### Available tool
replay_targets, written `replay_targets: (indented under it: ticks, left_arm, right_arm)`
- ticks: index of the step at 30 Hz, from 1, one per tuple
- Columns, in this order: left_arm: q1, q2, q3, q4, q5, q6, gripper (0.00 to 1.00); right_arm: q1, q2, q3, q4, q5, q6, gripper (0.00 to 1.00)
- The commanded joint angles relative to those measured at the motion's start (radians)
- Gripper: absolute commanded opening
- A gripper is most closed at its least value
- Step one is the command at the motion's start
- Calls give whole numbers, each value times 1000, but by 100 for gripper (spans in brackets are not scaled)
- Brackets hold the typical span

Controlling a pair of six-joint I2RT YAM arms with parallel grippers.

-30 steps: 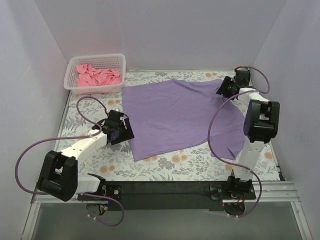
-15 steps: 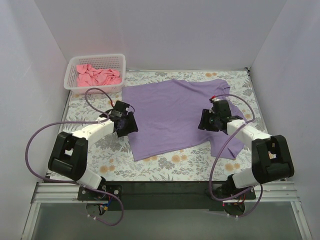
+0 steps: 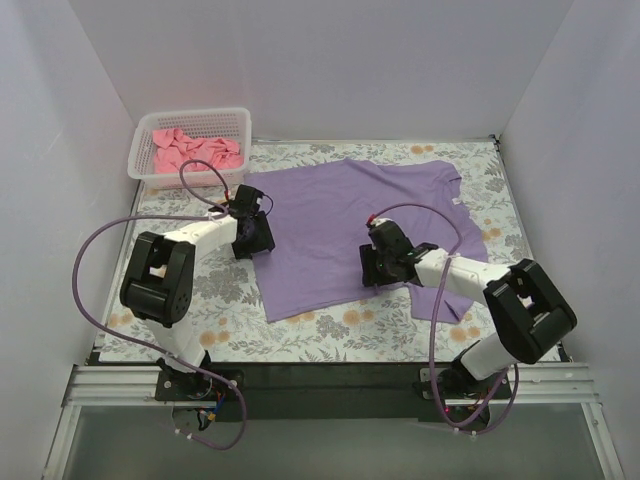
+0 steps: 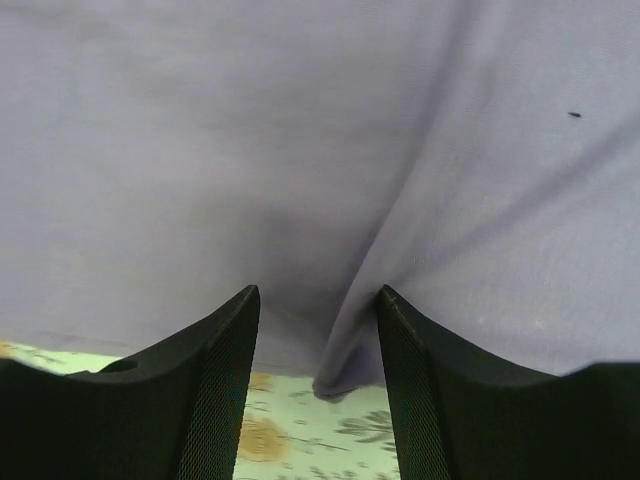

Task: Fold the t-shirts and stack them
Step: Flatten the tshirt out

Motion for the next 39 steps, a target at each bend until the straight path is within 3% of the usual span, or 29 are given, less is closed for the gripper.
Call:
replay_targets:
  ticks: [1,7,12,17,24,30,39]
  left_arm:
    - [52,93,44,-48,-80,36,55]
    - [104,152,100,-94,-148,67,55]
    - [123,32,84,-93,-166,65,57]
    - [91,-155,6,-91,-116,42,59]
    - [-86,-364,-144,-93,-62,-19,60]
    - [-98,-250,-164,-48,-22,-51,60]
    - [-28,75,30,-68,-88,-39,57]
  right_arm:
    - [133,91,25,-40,-20,110,57]
    - [270,145,143,-86,-34,135,57]
    - [256,33,177,-178,105,104,60]
    - [172,-116,113,-252,151,78,61]
    - [-11,-343,-51,-343,165,58,59]
    - [-225,-386,-105,-306,156,54,59]
    - [-382,-274,-150,-134,138,43,59]
